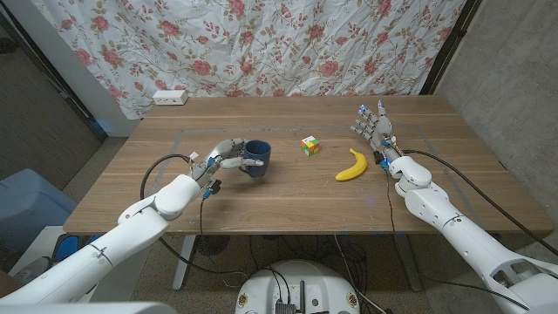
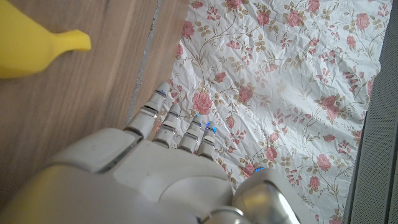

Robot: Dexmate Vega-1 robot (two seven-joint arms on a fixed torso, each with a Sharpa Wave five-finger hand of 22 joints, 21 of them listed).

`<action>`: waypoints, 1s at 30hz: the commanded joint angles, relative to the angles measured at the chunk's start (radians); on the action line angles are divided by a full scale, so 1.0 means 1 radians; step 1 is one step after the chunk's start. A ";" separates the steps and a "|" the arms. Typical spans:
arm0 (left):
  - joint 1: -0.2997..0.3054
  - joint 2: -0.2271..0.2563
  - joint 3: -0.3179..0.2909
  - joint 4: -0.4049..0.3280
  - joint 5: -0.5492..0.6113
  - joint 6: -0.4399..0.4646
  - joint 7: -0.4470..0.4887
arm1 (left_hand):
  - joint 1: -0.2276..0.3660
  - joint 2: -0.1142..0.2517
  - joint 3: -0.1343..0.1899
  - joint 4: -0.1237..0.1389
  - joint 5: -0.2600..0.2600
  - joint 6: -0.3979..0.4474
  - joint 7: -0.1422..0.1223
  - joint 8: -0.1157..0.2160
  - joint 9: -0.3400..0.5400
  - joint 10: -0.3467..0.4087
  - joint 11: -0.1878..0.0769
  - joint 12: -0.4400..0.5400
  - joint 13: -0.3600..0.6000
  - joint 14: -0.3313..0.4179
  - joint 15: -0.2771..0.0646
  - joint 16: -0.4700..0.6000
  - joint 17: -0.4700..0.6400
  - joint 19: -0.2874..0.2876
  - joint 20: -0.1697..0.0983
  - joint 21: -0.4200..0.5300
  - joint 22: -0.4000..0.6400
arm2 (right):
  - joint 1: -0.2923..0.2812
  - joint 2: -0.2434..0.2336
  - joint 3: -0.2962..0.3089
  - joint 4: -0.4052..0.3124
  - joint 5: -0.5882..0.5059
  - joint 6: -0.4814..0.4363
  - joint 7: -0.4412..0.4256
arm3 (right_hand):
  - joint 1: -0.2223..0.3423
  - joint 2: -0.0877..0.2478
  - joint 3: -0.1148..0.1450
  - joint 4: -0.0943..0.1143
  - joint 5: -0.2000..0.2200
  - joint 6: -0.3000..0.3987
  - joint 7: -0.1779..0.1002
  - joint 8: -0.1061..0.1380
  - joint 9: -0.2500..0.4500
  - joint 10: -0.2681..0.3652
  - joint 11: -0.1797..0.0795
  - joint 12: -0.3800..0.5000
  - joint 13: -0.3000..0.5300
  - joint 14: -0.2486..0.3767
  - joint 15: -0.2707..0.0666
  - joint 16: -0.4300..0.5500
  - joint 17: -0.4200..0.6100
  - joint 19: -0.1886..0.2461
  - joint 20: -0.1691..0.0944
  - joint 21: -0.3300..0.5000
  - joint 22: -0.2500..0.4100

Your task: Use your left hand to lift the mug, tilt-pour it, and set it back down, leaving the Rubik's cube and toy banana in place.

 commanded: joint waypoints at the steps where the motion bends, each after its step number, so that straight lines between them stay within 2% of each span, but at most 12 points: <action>1: -0.031 -0.064 0.041 0.085 -0.031 -0.087 0.006 | 0.041 0.270 0.022 0.022 0.000 0.093 -0.095 0.247 -0.001 0.144 -0.153 -0.007 0.241 -0.007 -0.129 -0.006 0.000 -0.015 0.000 -0.005 0.004 | 0.000 0.000 0.000 0.000 0.000 0.000 0.000 | 0.002 0.009 0.002 0.007 0.004 -0.001 -0.006 0.004 0.002 0.007 0.000 0.005 0.004 0.005 -0.051 0.005 0.003 0.004 0.000 0.006 0.005; 5: -0.038 -0.079 0.049 0.115 -0.038 -0.119 0.002 | 0.025 0.274 0.024 0.026 -0.001 0.086 -0.094 0.239 -0.007 0.128 -0.152 -0.017 0.239 -0.020 -0.126 -0.014 -0.001 -0.040 -0.001 -0.017 0.003 | 0.000 0.000 0.000 -0.001 0.000 0.000 0.000 | 0.002 0.010 0.002 0.007 0.004 0.000 -0.006 0.004 0.002 0.009 0.001 0.005 0.004 0.006 -0.051 0.006 0.003 0.004 0.001 0.006 0.005; 7: -0.035 -0.074 0.050 0.101 -0.036 -0.082 0.011 | 0.020 0.274 0.025 0.025 -0.001 0.081 -0.099 0.235 -0.009 0.126 -0.152 -0.020 0.238 -0.024 -0.125 -0.018 -0.003 -0.055 0.000 -0.024 0.002 | 0.000 0.000 0.000 0.000 0.000 0.000 0.000 | 0.002 0.009 0.002 0.007 0.004 0.000 -0.006 0.004 0.002 0.008 0.001 0.005 0.004 0.006 -0.049 0.006 0.003 0.004 0.001 0.006 0.005; 19: -0.050 -0.095 0.077 0.170 -0.032 -0.158 -0.005 | 0.001 0.279 0.029 0.022 -0.003 0.068 -0.121 0.219 -0.020 0.099 -0.166 -0.038 0.235 -0.057 -0.127 -0.033 -0.001 -0.112 -0.004 -0.051 0.000 | 0.000 0.000 0.000 0.000 0.000 0.000 0.000 | 0.002 0.010 0.002 0.007 0.004 0.000 -0.006 0.004 0.002 0.008 0.000 0.005 0.004 0.006 -0.050 0.006 0.003 0.003 0.001 0.006 0.005; 23: -0.060 -0.098 0.087 0.199 -0.021 -0.197 -0.018 | -0.002 0.278 0.029 0.019 -0.003 0.069 -0.125 0.217 -0.022 0.094 -0.171 -0.044 0.232 -0.069 -0.132 -0.037 -0.001 -0.123 -0.006 -0.057 0.000 | 0.000 0.000 0.000 0.000 0.000 0.000 -0.001 | 0.002 0.010 0.002 0.007 0.004 0.000 -0.006 0.004 0.002 0.007 0.000 0.005 0.004 0.006 -0.050 0.005 0.003 0.003 0.001 0.006 0.005; 30: -0.063 -0.108 0.095 0.219 -0.018 -0.204 -0.016 | -0.006 0.278 0.028 0.015 -0.004 0.069 -0.138 0.212 -0.026 0.089 -0.177 -0.054 0.225 -0.083 -0.135 -0.040 0.003 -0.137 -0.009 -0.065 -0.001 | 0.000 0.000 0.000 0.000 0.000 0.000 0.000 | 0.002 0.010 0.002 0.007 0.004 0.000 -0.006 0.004 0.002 0.007 0.001 0.005 0.004 0.005 -0.051 0.005 0.003 0.004 0.001 0.006 0.005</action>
